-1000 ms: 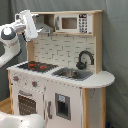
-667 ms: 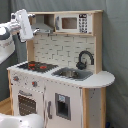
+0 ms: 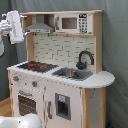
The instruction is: Play with the kitchen
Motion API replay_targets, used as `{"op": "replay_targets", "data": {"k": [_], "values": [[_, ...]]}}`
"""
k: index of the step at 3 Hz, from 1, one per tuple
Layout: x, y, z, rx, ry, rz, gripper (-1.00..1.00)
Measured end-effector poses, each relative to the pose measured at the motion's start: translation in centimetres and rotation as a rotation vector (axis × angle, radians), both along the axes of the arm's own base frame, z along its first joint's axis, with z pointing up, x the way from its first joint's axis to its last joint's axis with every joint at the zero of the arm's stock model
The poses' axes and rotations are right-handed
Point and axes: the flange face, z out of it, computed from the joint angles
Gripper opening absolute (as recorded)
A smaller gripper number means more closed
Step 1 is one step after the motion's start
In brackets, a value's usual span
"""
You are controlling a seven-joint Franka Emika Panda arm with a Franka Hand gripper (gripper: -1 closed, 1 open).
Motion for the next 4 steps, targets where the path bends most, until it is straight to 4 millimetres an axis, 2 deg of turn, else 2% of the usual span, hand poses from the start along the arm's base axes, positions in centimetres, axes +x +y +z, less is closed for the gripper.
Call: {"op": "replay_targets", "data": {"k": [1,2,3,4], "values": [[2.2,-0.6,0.1,0.098,0.03,0.028,1.0],[5.7,-2.3,-1.4,0.182,0.095,0.028,1.0],[8.9,-2.6,-3.8,0.256,0.164,0.046,1.0],[11.5,-3.4,-5.4,0.334,0.214,0.055,1.0]]}}
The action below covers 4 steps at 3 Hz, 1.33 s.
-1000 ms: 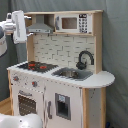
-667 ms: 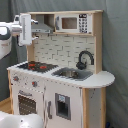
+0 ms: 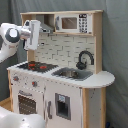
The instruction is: Play with the kitchen
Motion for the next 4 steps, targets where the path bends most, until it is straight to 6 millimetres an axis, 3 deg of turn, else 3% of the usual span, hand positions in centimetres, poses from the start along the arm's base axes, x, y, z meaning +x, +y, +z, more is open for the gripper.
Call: {"op": "replay_targets", "data": {"k": [1,2,3,4], "values": [[1.8,-1.9,-0.3,0.106,0.053,-0.002,1.0],[2.3,-2.0,-1.8,0.222,0.142,0.008,1.0],[3.1,-0.1,-4.9,0.287,0.224,0.05,1.0],[4.1,-1.4,-4.0,0.383,0.291,0.081,1.0]]}}
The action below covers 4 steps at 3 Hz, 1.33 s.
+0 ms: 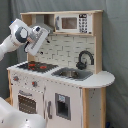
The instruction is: Play with the kitchen
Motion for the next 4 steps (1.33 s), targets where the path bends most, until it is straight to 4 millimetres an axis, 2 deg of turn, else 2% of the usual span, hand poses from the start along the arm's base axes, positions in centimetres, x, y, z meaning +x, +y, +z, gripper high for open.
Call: {"op": "replay_targets", "data": {"k": [1,2,3,4], "values": [[-0.5,0.6,2.2,0.05,0.027,0.03,1.0],[-1.6,2.2,2.7,0.08,0.079,0.044,1.0],[-2.5,3.0,1.5,0.131,0.159,0.017,1.0],[-2.5,3.6,0.6,0.222,0.217,0.032,1.0]]}}
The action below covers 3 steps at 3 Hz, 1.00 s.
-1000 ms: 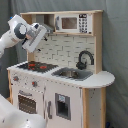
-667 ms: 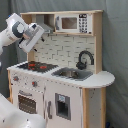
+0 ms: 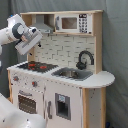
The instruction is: Play with the kitchen
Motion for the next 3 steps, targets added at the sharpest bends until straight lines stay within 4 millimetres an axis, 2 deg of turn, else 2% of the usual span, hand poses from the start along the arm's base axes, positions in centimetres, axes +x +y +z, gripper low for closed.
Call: {"op": "replay_targets", "data": {"k": [1,2,3], "values": [[1.5,-3.7,0.0,0.04,0.098,-0.061,1.0],[3.3,-6.6,-1.9,0.025,0.19,-0.122,1.0],[5.1,-11.1,-5.3,0.024,0.301,-0.222,1.0]]}}
